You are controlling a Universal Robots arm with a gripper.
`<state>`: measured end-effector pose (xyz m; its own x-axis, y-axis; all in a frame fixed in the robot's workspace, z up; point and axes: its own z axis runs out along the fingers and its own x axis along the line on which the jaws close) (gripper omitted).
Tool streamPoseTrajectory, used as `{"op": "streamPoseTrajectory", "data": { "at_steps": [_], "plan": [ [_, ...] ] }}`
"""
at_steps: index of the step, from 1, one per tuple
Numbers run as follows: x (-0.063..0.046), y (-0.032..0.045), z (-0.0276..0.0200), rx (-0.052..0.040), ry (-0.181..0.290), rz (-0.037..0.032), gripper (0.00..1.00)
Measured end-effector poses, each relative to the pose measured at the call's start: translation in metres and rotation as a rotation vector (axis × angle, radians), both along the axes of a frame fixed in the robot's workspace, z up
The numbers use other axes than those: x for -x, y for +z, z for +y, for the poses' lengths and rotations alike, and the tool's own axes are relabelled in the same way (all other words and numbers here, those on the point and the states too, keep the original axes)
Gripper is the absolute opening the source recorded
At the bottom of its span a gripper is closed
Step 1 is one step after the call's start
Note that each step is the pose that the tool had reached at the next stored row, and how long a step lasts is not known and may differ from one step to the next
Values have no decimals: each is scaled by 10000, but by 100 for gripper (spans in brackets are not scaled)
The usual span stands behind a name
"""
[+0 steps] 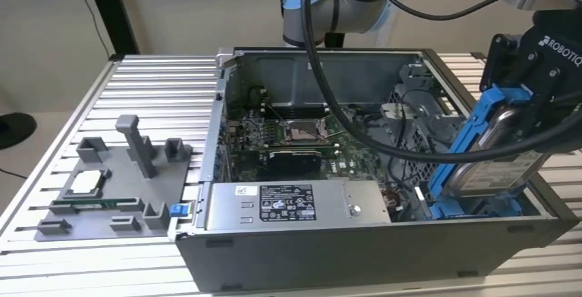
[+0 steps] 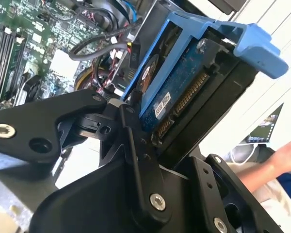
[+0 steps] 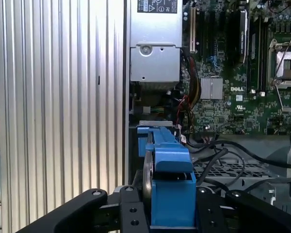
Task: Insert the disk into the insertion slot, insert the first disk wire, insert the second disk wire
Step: 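Insert the disk into the insertion slot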
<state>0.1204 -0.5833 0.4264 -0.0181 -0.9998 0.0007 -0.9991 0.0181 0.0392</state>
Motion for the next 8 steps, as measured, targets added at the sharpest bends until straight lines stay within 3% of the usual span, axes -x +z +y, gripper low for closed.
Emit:
{"op": "streamPoseTrajectory", "data": {
  "at_steps": [5, 8],
  "plan": [
    [-9, -53, 64, -23, 0, 0, 0],
    [-15, -97, 77, -29, -1, 0, 0]
  ]
}}
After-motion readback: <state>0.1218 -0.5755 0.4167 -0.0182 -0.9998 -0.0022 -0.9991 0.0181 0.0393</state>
